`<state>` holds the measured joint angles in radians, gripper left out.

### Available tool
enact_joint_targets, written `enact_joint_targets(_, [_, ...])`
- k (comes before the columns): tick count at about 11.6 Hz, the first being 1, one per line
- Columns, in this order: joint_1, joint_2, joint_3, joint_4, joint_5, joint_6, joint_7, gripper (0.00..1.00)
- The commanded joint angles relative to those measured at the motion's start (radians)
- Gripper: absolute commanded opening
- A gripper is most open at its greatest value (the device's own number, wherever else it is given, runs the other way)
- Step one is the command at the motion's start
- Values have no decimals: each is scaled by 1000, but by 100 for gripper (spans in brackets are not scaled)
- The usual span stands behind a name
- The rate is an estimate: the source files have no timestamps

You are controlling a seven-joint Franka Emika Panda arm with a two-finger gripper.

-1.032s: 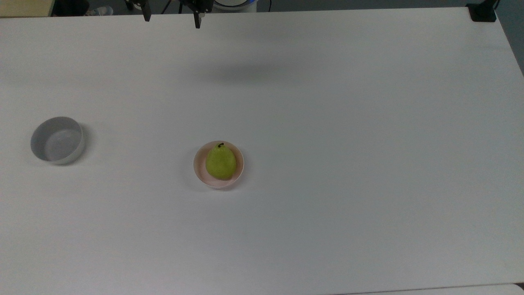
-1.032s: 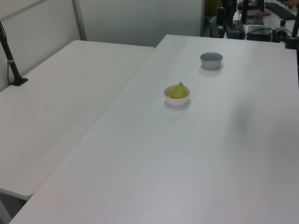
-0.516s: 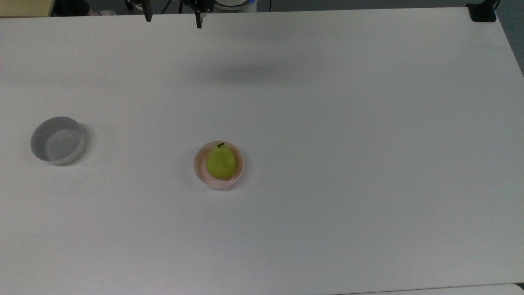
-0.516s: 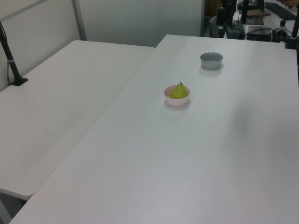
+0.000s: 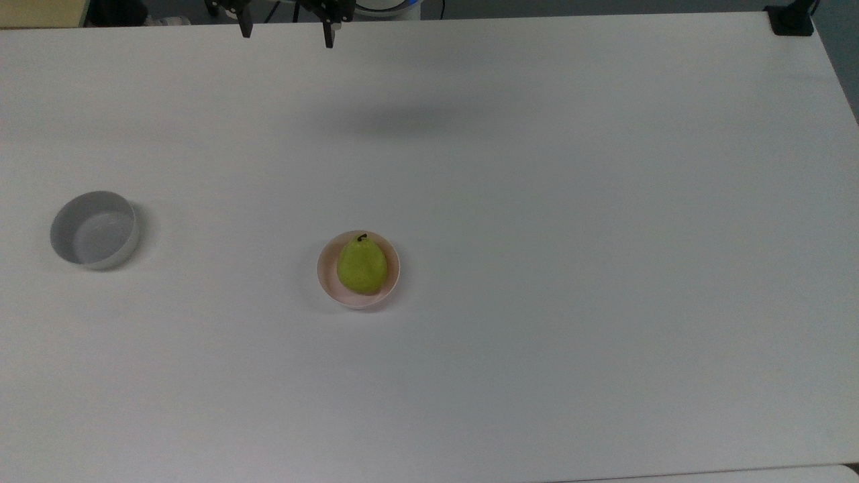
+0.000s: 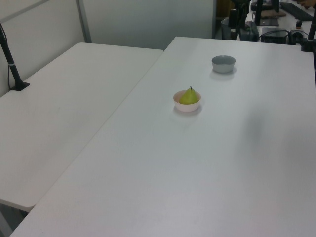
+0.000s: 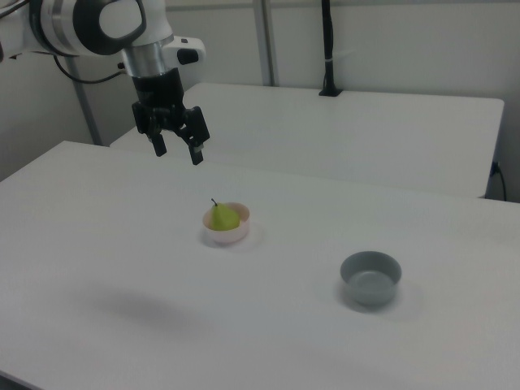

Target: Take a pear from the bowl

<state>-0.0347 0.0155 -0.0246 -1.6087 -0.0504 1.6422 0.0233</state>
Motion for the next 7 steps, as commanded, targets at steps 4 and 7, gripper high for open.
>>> enact_joint_targets(4, [21, 23, -1, -7, -6, 53, -71, 100])
enact_joint_targets(7, [29, 66, -1, -1, 1, 126, -72, 100])
